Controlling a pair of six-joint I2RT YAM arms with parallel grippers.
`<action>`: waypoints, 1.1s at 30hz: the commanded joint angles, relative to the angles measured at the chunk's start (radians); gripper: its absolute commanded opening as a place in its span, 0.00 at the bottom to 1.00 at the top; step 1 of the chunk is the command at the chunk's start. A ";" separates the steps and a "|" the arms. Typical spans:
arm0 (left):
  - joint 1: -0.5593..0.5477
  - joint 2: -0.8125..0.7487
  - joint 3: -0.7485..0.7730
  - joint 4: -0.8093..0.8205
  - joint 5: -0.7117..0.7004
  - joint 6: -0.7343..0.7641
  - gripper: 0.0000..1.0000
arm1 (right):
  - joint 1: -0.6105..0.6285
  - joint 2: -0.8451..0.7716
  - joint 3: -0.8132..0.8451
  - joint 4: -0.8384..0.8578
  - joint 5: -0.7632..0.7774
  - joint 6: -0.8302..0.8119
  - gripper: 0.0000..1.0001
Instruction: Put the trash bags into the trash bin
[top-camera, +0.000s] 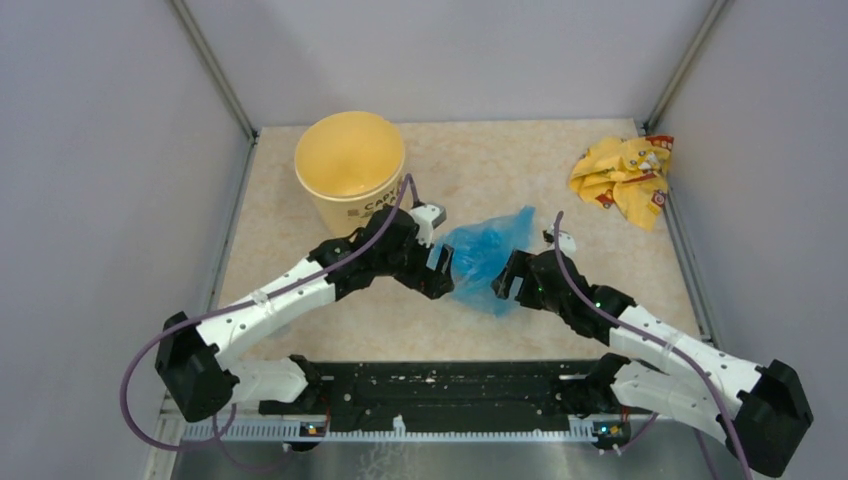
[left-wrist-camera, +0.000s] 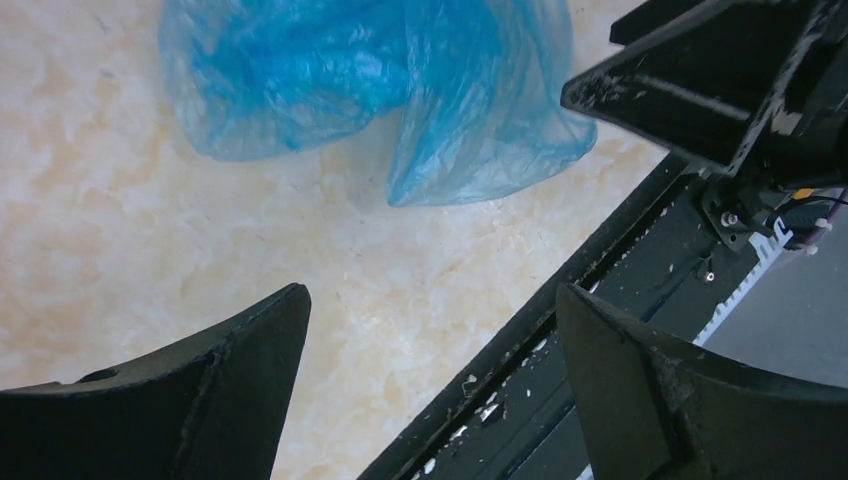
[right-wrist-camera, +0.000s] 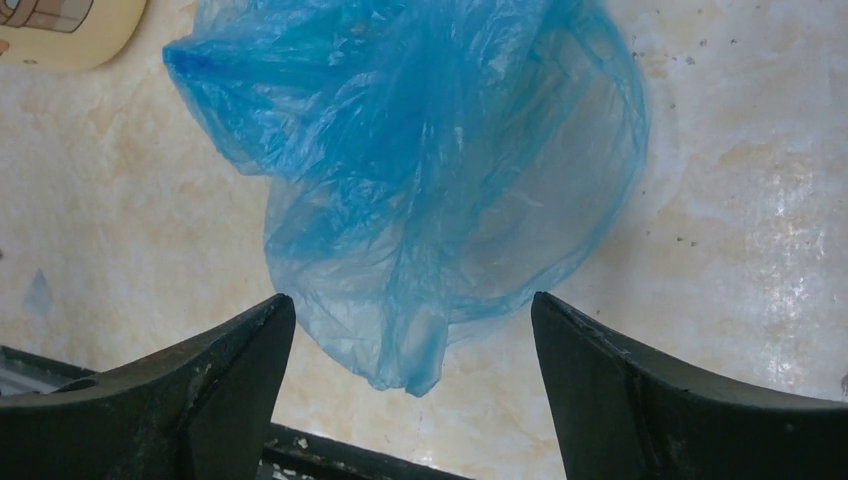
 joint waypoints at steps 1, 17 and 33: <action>-0.005 -0.050 -0.176 0.283 0.053 -0.117 0.98 | -0.013 -0.015 -0.044 0.204 0.063 0.053 0.87; -0.005 0.288 -0.368 0.817 0.066 -0.301 0.82 | -0.110 0.185 -0.080 0.358 -0.030 0.033 0.69; -0.037 0.324 -0.251 0.790 0.213 -0.371 0.00 | -0.124 0.256 0.049 0.265 0.017 -0.025 0.09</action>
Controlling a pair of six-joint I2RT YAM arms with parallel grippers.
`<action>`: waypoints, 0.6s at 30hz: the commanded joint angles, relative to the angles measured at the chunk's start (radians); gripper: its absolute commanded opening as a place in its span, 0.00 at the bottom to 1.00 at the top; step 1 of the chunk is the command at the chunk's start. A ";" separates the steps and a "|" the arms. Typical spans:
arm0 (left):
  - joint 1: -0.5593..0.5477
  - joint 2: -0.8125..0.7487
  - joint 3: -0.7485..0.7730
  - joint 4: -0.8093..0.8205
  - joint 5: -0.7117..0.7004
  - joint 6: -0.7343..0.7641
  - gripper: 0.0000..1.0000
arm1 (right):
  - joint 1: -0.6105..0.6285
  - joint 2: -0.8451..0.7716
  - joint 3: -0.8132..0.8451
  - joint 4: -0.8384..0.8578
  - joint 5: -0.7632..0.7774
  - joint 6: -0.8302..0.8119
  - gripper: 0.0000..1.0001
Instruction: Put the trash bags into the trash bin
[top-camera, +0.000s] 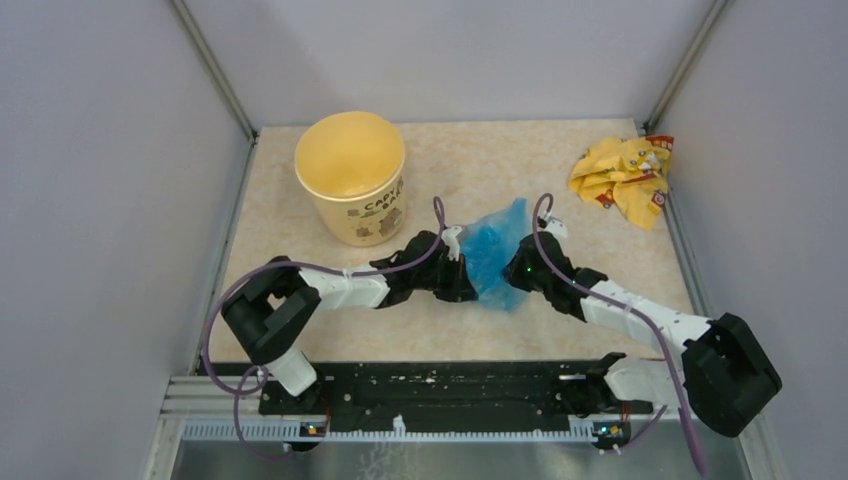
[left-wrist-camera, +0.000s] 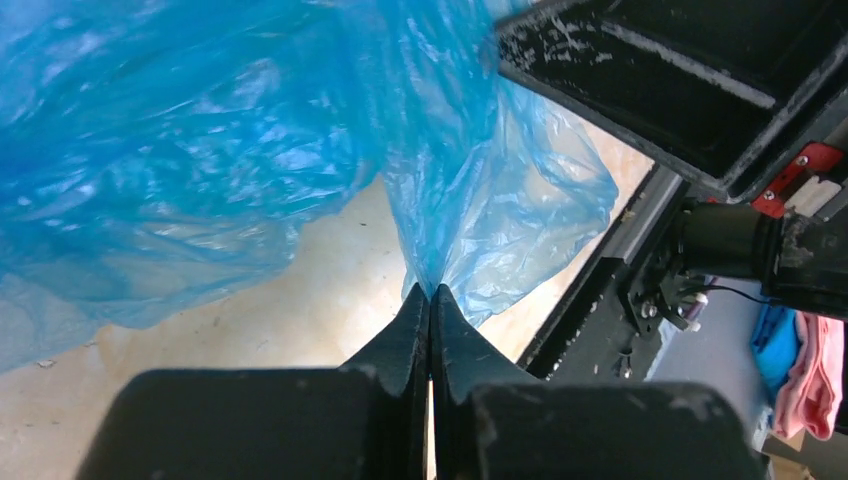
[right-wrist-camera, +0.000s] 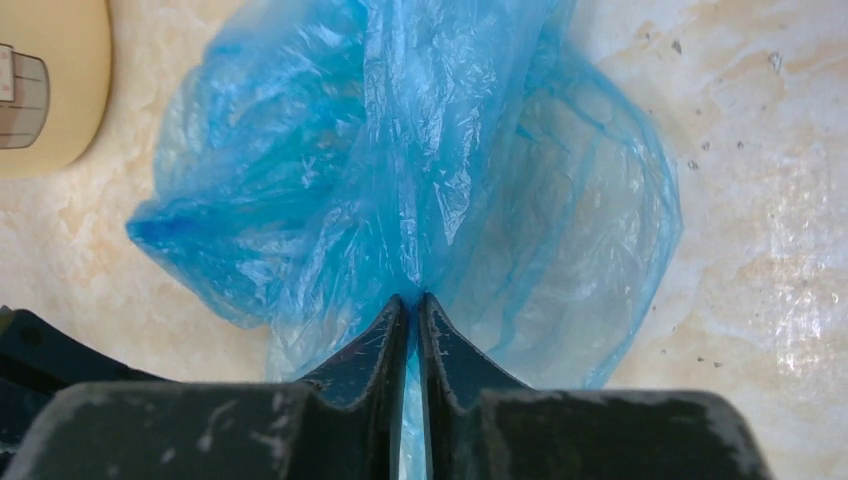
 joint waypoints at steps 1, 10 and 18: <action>-0.006 -0.085 0.065 -0.026 0.033 0.008 0.00 | -0.002 -0.030 0.077 -0.041 0.047 -0.039 0.06; 0.032 -0.191 0.190 -0.248 -0.078 0.095 0.00 | 0.000 -0.134 0.193 -0.271 0.115 -0.111 0.00; 0.046 -0.177 0.274 -0.327 0.035 0.179 0.00 | 0.110 -0.219 0.334 -0.437 0.118 -0.187 0.21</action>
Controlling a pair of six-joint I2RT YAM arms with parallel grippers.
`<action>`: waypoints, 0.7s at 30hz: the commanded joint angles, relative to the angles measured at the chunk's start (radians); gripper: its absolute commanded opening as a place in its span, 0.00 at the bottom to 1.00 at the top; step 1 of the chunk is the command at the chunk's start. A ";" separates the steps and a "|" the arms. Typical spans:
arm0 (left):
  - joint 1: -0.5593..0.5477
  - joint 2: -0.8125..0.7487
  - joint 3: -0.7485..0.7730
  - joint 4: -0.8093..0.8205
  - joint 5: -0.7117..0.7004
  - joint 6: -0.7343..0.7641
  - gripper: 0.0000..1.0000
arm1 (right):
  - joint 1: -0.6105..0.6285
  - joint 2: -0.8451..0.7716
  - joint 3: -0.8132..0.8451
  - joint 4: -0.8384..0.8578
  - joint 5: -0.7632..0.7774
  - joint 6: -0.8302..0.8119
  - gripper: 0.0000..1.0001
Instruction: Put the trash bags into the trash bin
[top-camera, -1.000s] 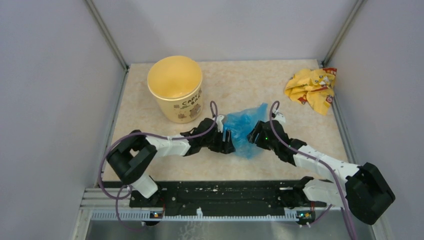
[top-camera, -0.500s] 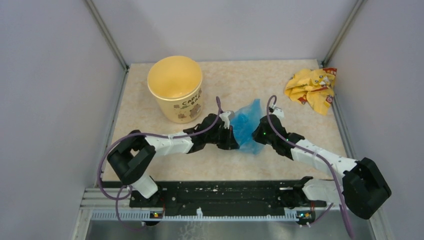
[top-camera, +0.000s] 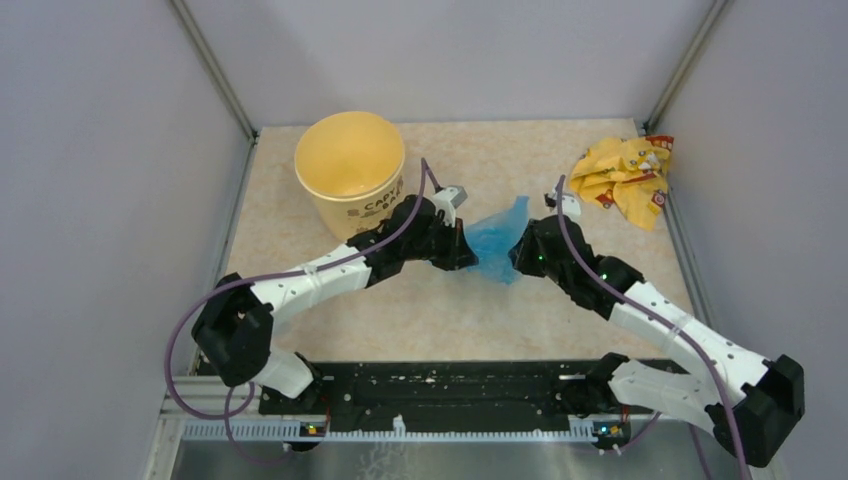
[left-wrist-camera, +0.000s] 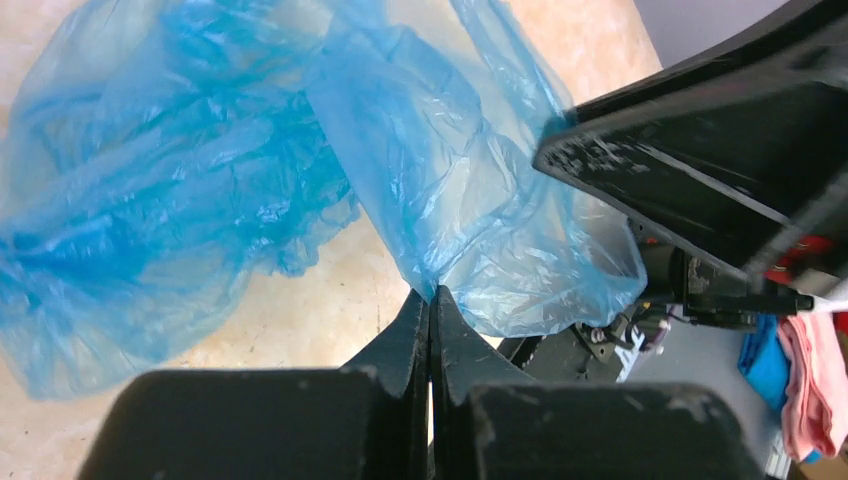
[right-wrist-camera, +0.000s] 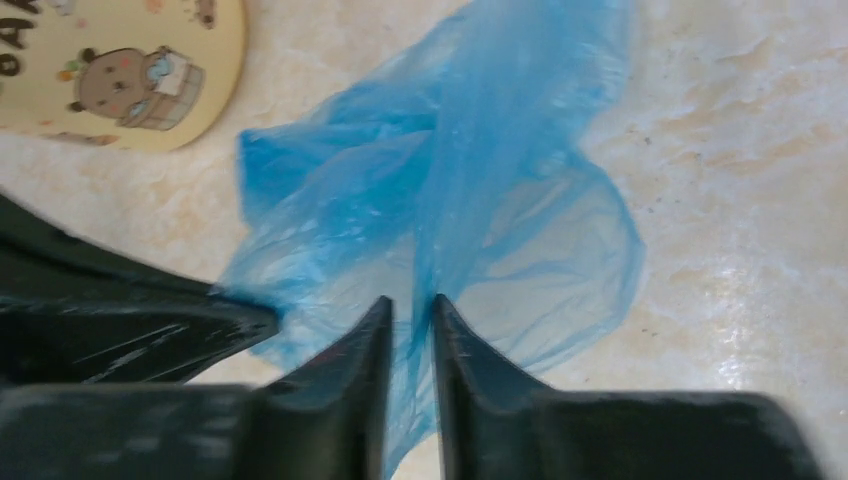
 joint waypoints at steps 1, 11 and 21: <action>-0.001 -0.009 0.053 -0.047 0.070 0.075 0.00 | 0.087 -0.044 0.105 -0.132 0.052 -0.064 0.33; 0.008 -0.020 0.062 -0.066 0.192 0.102 0.00 | 0.106 -0.085 0.224 -0.306 0.071 -0.137 0.77; 0.011 -0.058 0.078 -0.100 0.227 0.176 0.00 | 0.106 -0.077 0.211 -0.261 0.021 -0.221 0.82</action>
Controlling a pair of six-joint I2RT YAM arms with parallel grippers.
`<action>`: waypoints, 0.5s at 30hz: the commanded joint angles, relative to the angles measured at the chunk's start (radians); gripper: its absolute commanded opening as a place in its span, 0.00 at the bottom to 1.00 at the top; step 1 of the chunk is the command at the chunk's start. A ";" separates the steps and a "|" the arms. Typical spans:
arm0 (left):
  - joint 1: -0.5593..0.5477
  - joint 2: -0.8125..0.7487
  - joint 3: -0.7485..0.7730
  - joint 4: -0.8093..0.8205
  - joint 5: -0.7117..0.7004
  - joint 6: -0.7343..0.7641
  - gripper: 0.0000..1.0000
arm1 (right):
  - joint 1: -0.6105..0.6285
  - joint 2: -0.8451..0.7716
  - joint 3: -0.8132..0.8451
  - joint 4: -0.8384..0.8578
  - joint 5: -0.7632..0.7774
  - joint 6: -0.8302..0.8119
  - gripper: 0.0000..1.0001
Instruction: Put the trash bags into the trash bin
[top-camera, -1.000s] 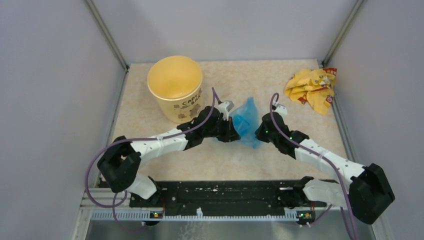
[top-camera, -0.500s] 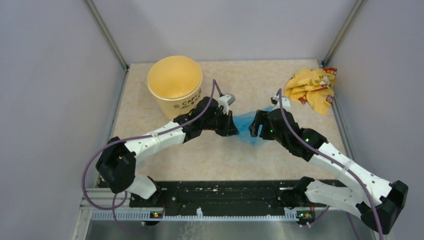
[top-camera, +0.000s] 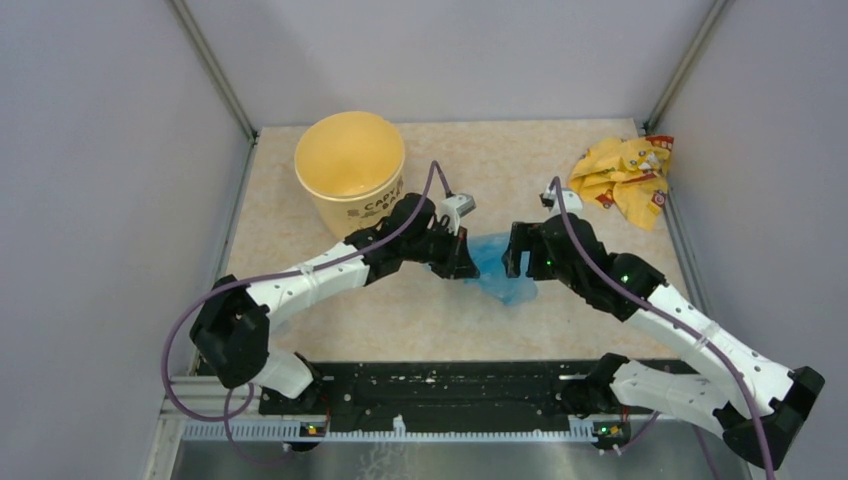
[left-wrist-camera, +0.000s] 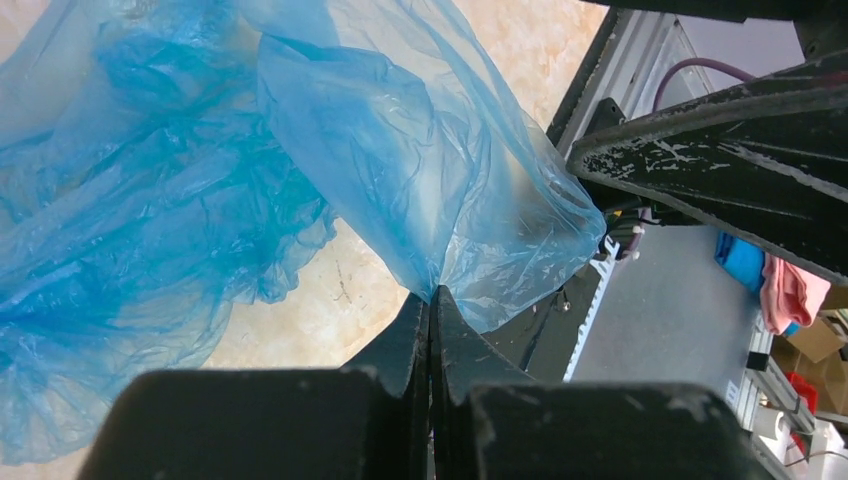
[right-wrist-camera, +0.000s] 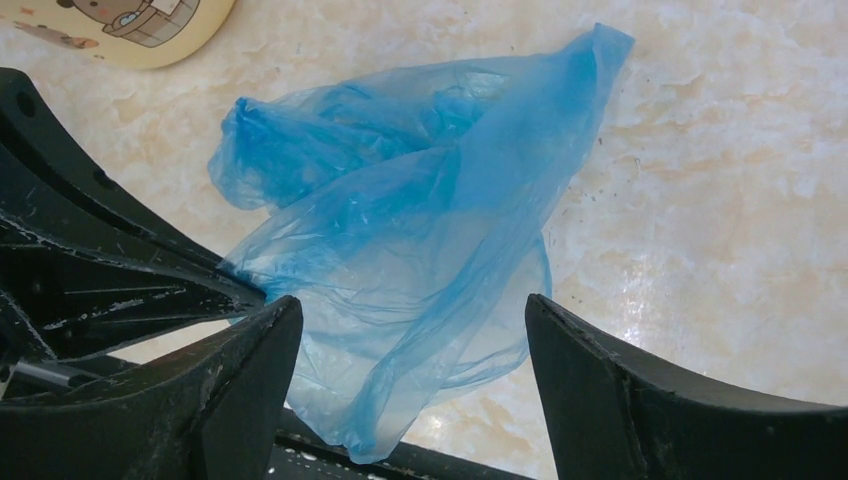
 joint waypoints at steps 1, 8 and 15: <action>0.010 -0.052 0.052 -0.015 0.022 0.067 0.00 | 0.009 -0.028 0.030 0.001 -0.019 -0.044 0.83; 0.031 -0.040 0.072 -0.029 0.080 0.067 0.00 | 0.008 -0.147 -0.105 0.054 -0.142 0.130 0.86; 0.033 -0.027 0.059 -0.003 0.108 0.049 0.00 | 0.008 -0.186 -0.271 0.295 -0.230 0.351 0.83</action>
